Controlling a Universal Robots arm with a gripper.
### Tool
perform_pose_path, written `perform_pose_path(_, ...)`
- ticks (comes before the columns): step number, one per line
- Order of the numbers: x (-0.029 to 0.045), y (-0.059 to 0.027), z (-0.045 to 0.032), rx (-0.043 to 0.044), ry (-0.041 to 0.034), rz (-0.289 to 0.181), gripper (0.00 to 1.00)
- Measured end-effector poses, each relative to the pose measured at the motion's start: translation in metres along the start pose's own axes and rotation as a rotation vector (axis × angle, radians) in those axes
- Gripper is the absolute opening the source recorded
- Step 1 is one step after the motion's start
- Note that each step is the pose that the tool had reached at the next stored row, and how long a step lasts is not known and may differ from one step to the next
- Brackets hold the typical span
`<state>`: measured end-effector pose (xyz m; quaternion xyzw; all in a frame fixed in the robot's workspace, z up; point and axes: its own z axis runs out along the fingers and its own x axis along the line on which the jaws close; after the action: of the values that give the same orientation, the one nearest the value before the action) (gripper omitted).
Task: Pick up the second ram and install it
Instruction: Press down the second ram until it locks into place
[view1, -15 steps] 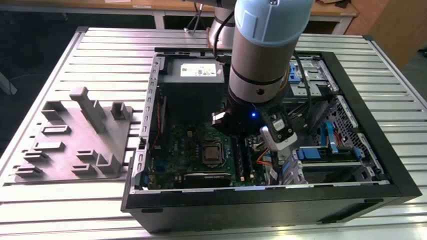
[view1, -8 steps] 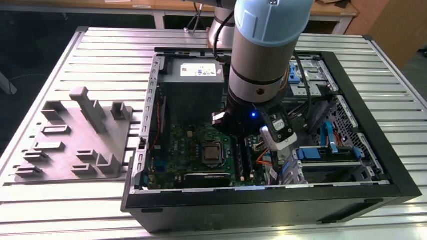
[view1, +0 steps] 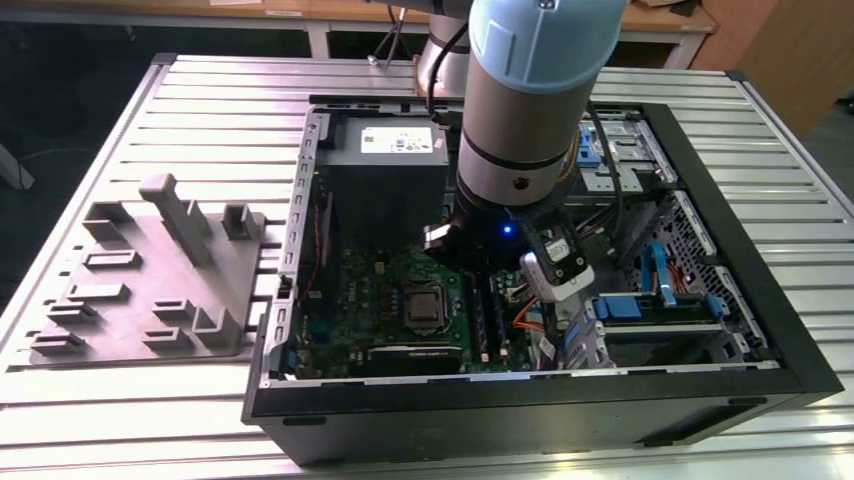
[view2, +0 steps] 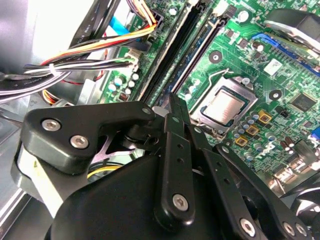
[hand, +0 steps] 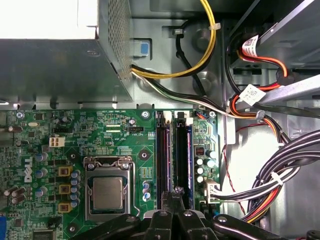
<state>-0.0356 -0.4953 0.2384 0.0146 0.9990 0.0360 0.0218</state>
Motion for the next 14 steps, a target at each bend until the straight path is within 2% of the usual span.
perform_pose_path(4,0.0,0.0,0.0,0.0004,0.0,0.0,0.1)
perform_pose_path(14,0.0004,0.0137,0.0011,0.0005,0.0,0.0,0.1)
